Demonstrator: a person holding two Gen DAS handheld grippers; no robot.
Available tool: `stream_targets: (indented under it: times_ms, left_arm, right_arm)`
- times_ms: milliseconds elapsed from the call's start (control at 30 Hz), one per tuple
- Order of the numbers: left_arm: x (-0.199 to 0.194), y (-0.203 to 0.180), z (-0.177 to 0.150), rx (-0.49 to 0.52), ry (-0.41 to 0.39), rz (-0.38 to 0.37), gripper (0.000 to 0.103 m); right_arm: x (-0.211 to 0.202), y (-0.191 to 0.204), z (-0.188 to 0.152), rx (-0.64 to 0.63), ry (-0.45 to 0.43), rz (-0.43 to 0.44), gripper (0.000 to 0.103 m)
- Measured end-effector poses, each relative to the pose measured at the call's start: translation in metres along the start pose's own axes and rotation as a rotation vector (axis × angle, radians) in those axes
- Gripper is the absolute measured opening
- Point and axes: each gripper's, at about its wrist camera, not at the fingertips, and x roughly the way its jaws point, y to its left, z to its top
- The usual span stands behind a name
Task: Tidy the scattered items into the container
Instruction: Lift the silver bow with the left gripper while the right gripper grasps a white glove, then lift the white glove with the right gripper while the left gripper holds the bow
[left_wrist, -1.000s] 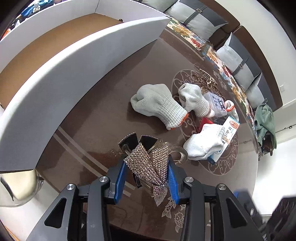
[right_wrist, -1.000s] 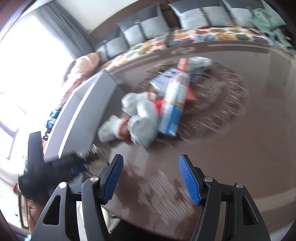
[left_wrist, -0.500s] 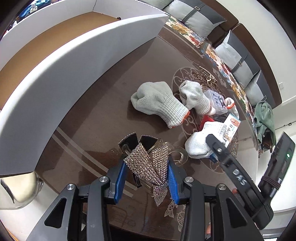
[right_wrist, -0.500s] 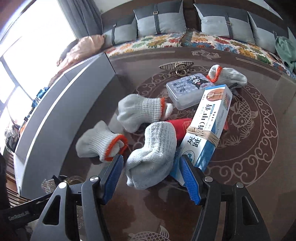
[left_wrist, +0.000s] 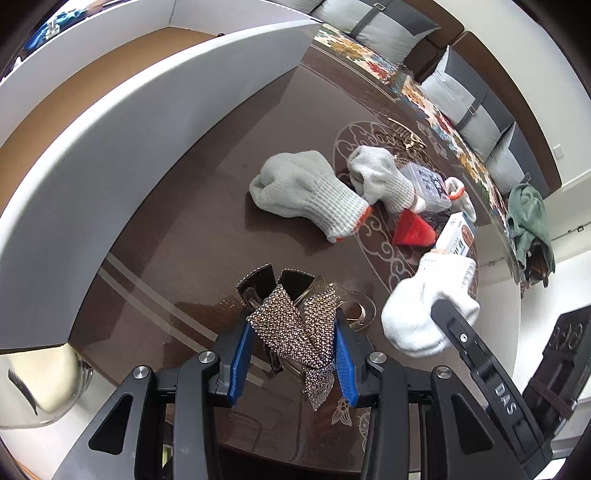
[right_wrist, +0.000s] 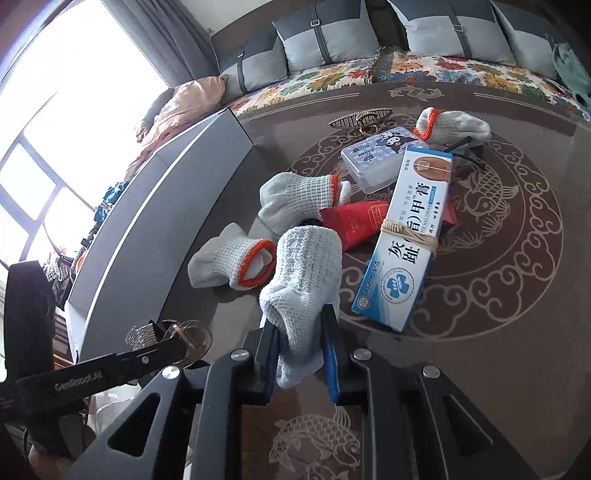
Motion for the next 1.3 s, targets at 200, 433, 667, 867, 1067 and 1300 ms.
stream_targets:
  times_ms: [200, 433, 667, 867, 1067, 1300]
  left_arm:
    - [-0.005, -0.014, -0.010, 0.056, 0.001, 0.001, 0.040]
    - [-0.011, -0.032, -0.023, 0.131, -0.012, 0.029, 0.040]
    - [-0.018, -0.052, -0.037, 0.222, -0.041, 0.064, 0.040]
    - [-0.023, -0.061, -0.043, 0.268, -0.059, 0.073, 0.040]
    - [-0.028, -0.062, -0.044, 0.291, -0.088, 0.091, 0.040]
    - [-0.033, -0.062, -0.046, 0.313, -0.121, 0.111, 0.040]
  right_arm:
    - [-0.033, 0.004, -0.019, -0.028, -0.035, -0.012, 0.021]
    - [-0.049, 0.004, -0.038, -0.031, -0.044, -0.030, 0.021]
    - [-0.057, -0.008, -0.052, -0.009, -0.046, -0.053, 0.021]
    - [-0.067, -0.017, -0.054, 0.017, -0.054, -0.070, 0.021]
    - [-0.069, -0.011, -0.055, 0.004, -0.054, -0.079, 0.021]
    - [-0.068, -0.003, -0.058, -0.018, -0.052, -0.090, 0.021]
